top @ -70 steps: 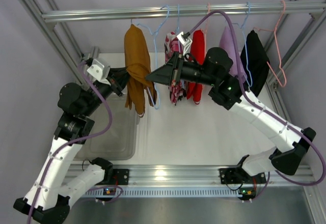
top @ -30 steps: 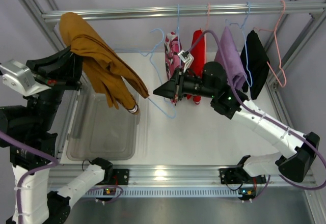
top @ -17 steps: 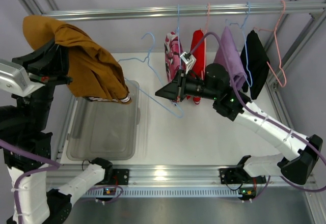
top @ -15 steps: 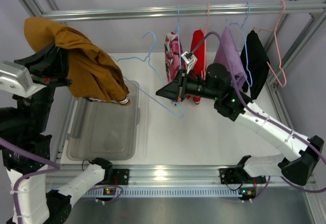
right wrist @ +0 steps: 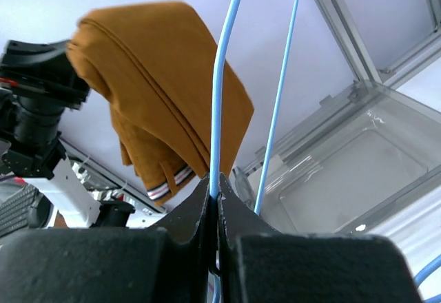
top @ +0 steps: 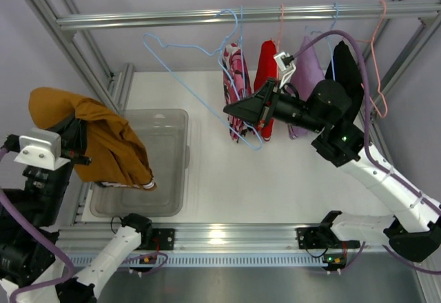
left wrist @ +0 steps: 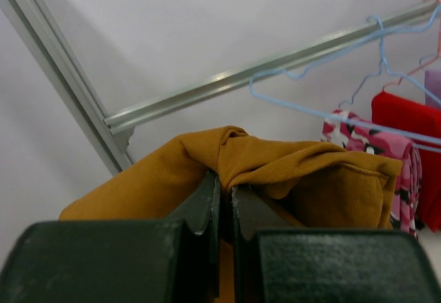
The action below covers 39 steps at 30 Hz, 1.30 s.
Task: Remove the trousers from the hanger
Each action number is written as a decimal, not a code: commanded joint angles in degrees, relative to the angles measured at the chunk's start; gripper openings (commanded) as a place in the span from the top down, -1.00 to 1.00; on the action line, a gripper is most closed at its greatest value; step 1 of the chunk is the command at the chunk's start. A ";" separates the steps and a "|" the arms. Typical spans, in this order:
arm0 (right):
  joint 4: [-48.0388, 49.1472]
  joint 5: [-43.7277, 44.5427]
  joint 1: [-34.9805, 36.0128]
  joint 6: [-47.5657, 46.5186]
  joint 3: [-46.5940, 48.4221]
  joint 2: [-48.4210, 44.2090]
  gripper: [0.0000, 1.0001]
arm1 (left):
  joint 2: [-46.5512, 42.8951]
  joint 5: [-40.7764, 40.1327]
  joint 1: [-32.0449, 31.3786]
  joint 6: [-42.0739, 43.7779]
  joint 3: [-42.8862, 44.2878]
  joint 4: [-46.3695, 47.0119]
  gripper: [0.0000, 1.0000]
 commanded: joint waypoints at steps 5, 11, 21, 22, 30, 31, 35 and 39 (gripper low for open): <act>-2.84 3.71 -0.70 -2.45 1.70 -3.24 1.00 | -5.04 1.25 0.21 0.56 -12.21 -2.85 1.00; -5.22 5.92 -0.87 -2.28 3.11 -3.42 1.00 | -4.27 -3.06 0.30 0.37 -28.15 4.53 1.00; -7.68 6.62 -2.63 -4.04 4.43 -4.47 1.00 | 13.83 -9.92 0.56 1.78 -44.42 17.63 1.00; -8.12 6.80 -2.63 -4.21 4.43 -4.56 1.00 | 15.06 -10.27 1.09 1.60 -45.73 20.17 1.00; -10.14 8.64 -2.81 -3.34 3.63 -4.13 1.00 | 23.07 5.60 21.19 -3.75 -49.96 20.37 0.93; -10.23 8.64 -2.81 -2.64 3.81 -3.95 1.00 | 22.90 8.77 24.96 -5.06 -49.88 19.76 0.63; -11.89 10.57 -2.81 -1.75 5.56 -2.46 1.00 | 15.54 29.48 29.39 -8.76 -47.42 16.41 -0.04; -14.26 13.82 -2.63 -1.14 7.58 -1.05 1.00 | 4.81 40.15 29.39 -11.66 -45.24 19.57 -0.98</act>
